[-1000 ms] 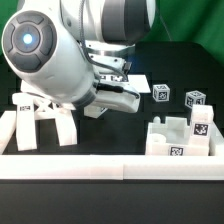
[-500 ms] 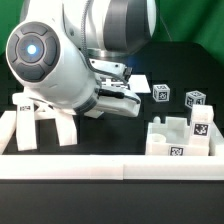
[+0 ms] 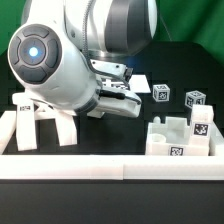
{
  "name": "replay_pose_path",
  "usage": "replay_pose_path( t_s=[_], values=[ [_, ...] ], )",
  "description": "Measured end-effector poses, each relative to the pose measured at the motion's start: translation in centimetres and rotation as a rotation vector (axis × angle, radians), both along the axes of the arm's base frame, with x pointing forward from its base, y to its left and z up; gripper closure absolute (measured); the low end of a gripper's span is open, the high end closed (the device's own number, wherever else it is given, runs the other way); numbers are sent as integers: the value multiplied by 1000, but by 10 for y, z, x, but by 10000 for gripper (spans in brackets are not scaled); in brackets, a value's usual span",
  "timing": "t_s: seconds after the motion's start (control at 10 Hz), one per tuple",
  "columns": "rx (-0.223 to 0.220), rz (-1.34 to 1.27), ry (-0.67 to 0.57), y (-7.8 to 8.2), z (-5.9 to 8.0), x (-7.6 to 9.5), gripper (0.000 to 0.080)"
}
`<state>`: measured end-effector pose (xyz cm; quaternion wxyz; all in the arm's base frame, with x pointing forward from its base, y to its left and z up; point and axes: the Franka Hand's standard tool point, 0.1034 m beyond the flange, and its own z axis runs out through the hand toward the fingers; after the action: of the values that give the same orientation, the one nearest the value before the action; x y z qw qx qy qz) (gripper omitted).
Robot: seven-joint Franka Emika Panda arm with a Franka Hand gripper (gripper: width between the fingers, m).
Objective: Assemble chair
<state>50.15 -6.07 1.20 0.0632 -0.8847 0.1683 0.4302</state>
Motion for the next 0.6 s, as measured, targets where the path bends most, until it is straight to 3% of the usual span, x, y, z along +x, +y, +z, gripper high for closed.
replay_pose_path(
  t_s=[0.3, 0.6],
  values=[
    [-4, 18, -24, 14, 9, 14, 509],
    [-78, -32, -5, 41, 38, 38, 509]
  ],
)
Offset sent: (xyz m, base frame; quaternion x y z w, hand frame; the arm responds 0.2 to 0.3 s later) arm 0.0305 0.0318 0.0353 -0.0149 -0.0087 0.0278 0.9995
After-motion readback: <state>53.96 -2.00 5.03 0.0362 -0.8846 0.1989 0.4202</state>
